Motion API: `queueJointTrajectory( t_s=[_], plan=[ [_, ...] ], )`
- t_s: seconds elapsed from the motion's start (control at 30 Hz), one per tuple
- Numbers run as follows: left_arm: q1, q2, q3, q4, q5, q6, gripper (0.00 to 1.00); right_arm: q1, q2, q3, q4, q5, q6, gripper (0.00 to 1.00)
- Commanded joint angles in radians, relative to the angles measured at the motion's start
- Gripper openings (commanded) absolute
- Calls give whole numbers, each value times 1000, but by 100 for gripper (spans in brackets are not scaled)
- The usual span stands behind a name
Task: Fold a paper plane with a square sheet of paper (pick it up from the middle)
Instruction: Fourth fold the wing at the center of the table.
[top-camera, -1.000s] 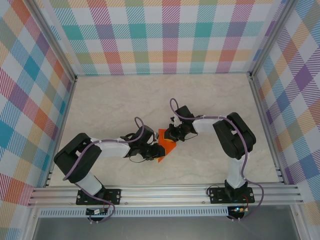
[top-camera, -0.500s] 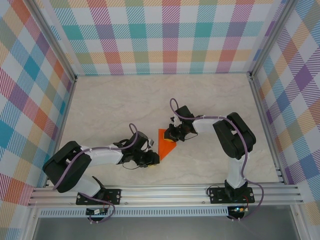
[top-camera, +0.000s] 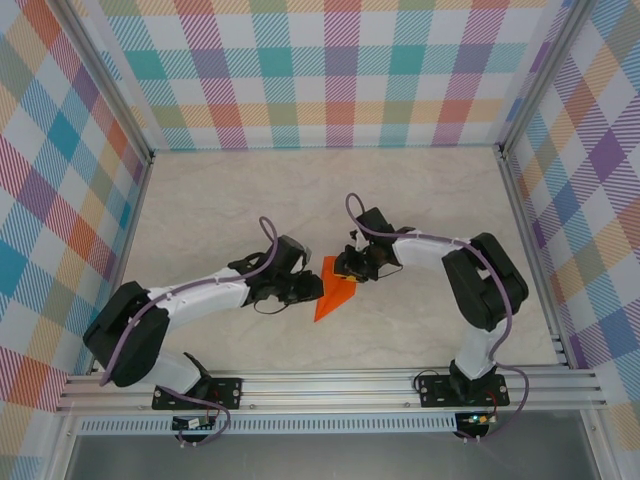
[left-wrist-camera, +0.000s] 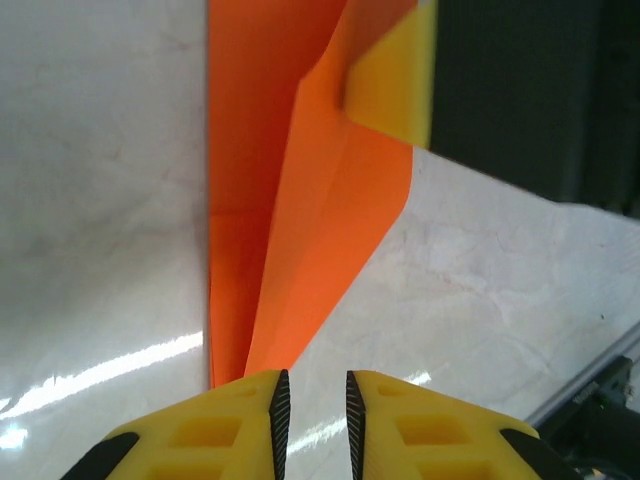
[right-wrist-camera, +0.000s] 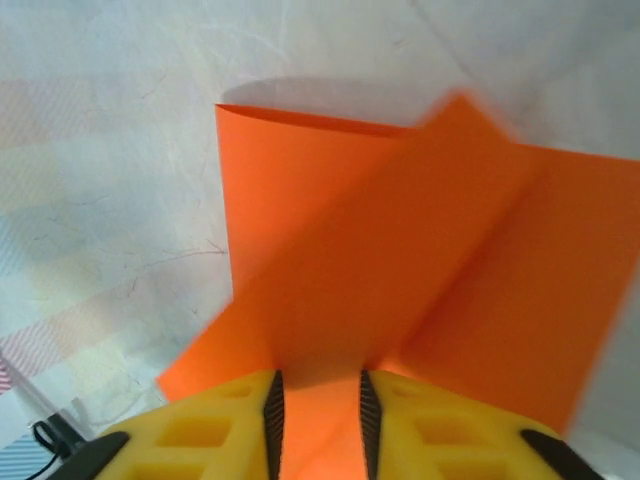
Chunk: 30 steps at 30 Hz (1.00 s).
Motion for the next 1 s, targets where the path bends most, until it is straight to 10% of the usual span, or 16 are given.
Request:
queueJointTrajectory(
  t_s=[0.0, 0.97],
  plan=[
    [7, 75, 70, -100, -69, 72, 24, -9, -76, -30, -120, 113, -3, 33],
    [5, 332, 225, -176, -59, 160, 29, -27, -68, -217, 135, -60, 140, 42]
  ],
)
